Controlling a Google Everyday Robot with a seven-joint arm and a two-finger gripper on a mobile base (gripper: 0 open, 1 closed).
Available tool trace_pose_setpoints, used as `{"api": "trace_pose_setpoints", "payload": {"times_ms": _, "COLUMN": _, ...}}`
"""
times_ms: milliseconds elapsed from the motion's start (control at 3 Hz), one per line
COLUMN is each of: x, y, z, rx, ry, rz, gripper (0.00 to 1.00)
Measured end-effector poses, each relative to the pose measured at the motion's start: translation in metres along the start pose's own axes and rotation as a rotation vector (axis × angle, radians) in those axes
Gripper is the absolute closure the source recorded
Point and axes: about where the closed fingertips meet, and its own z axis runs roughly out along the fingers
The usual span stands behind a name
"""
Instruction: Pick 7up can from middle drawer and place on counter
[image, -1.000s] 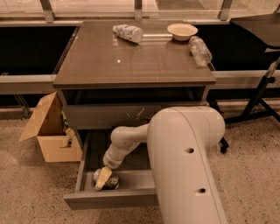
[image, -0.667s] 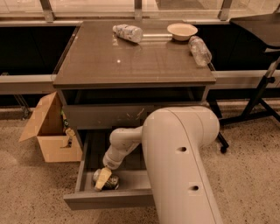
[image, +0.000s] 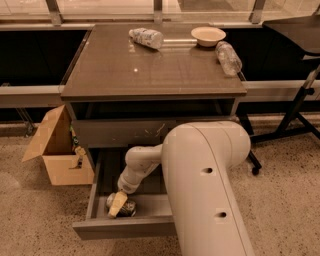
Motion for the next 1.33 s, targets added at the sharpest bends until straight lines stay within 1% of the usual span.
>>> {"api": "trace_pose_setpoints", "payload": {"times_ms": 333, "x": -0.0015, "y": -0.0007, "z": 0.0020, "rx": -0.003, "ry": -0.007, "rz": -0.006, "gripper": 0.79}}
{"api": "trace_pose_setpoints", "payload": {"times_ms": 667, "x": -0.0027, "y": -0.0022, "z": 0.0026, "rx": -0.008, "ry": -0.023, "rz": -0.008, "gripper": 1.00}}
{"api": "trace_pose_setpoints", "payload": {"times_ms": 1000, "x": 0.0057, "y": -0.0077, "z": 0.0043, "rx": -0.024, "ry": -0.081, "rz": -0.017, "gripper": 1.00}}
{"api": "trace_pose_setpoints", "payload": {"times_ms": 1333, "x": 0.0043, "y": -0.0068, "z": 0.0021, "rx": -0.024, "ry": -0.081, "rz": -0.017, "gripper": 1.00}}
